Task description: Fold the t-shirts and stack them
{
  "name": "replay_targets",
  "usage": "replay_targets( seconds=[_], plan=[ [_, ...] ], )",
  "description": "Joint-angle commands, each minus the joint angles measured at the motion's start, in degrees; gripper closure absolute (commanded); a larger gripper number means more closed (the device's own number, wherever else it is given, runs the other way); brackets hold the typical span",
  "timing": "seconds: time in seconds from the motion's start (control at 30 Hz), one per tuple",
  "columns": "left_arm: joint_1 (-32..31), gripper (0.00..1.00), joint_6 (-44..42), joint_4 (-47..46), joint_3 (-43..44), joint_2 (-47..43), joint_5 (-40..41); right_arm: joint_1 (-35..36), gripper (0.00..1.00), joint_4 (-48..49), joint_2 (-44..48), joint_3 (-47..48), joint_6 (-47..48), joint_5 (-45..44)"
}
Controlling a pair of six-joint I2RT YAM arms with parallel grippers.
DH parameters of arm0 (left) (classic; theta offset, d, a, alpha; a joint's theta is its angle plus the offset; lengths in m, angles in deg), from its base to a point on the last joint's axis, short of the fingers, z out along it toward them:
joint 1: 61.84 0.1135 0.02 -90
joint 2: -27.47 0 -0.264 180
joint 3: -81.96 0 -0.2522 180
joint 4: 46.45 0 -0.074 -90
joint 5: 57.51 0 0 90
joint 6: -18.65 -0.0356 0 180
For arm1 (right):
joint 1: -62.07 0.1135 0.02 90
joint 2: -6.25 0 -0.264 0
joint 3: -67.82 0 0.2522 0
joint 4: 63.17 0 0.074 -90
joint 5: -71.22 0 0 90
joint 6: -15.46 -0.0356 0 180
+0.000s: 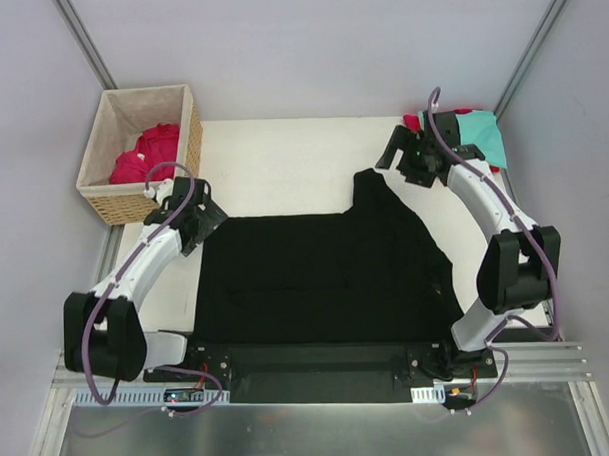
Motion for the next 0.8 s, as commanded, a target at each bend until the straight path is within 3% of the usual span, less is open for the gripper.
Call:
replay_targets(
  seconds=[0.0,0.2,0.37,0.77],
  plan=[
    [0.4,0.11,-0.9,-7.1,0.5,5.5,-3.3,-2.3,0.03,1.9,-6.0,10.1,-0.3,5.8],
    [0.4,0.14,-0.1,-12.1,0.1,9.9,-7.4,-3.8,0.01,1.2,-18.8,19.5,1.8,4.8],
    [0.4,0.14,-0.1,-12.9,0.0,10.4,-8.7,-5.4,0.01,-1.3,-29.5,26.7,-0.4,9.5],
    [0.4,0.14,0.5,-14.0,-0.6,11.4,-10.0,-4.5,0.05,-0.9,-35.8,29.5,-0.7,10.5]
  ],
)
